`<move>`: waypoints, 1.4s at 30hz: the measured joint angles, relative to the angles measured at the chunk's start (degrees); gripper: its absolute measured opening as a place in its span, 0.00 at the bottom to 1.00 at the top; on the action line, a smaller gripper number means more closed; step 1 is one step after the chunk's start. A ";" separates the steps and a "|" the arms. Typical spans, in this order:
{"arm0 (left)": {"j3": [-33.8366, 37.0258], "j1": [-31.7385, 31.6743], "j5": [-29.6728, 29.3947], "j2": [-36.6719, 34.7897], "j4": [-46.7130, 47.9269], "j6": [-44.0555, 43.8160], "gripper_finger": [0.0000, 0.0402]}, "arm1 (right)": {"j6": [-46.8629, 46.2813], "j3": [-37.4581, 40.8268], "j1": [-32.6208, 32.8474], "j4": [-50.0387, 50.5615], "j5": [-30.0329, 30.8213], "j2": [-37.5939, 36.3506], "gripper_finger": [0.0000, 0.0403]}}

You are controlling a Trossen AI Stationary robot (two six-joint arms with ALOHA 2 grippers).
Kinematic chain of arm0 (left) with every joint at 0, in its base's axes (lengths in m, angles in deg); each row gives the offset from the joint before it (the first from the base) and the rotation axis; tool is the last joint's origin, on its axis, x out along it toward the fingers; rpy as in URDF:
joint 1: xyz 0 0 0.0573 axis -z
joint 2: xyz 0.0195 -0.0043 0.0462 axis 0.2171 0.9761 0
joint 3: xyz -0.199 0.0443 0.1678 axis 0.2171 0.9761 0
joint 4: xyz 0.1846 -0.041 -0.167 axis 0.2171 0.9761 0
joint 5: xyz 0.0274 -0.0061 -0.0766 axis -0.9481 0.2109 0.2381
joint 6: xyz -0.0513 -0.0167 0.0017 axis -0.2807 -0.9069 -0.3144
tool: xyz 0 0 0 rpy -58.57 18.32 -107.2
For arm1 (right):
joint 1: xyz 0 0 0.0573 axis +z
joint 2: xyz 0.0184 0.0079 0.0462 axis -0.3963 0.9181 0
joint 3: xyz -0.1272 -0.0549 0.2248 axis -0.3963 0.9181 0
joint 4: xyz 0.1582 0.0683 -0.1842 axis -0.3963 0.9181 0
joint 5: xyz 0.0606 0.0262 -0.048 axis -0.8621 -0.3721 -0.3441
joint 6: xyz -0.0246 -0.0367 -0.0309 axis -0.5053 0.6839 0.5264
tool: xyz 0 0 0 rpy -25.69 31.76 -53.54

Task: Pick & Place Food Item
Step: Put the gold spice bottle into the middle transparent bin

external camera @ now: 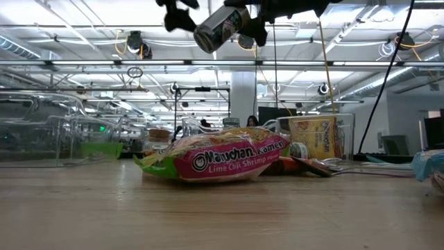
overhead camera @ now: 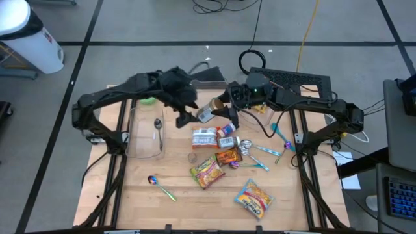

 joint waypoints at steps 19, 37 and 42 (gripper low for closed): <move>-0.04 -9.40 -0.45 -20.55 -2.61 0.16 0.74 | 12.06 -23.32 -9.85 22.49 3.91 6.70 0.67; -0.02 -9.78 0.13 -21.90 -0.75 -2.60 0.73 | 16.75 -39.86 -15.93 38.66 5.37 25.22 0.67; -0.02 -9.78 0.16 -21.90 -0.75 -2.85 0.72 | 17.53 -39.92 -17.52 43.11 7.35 25.39 0.67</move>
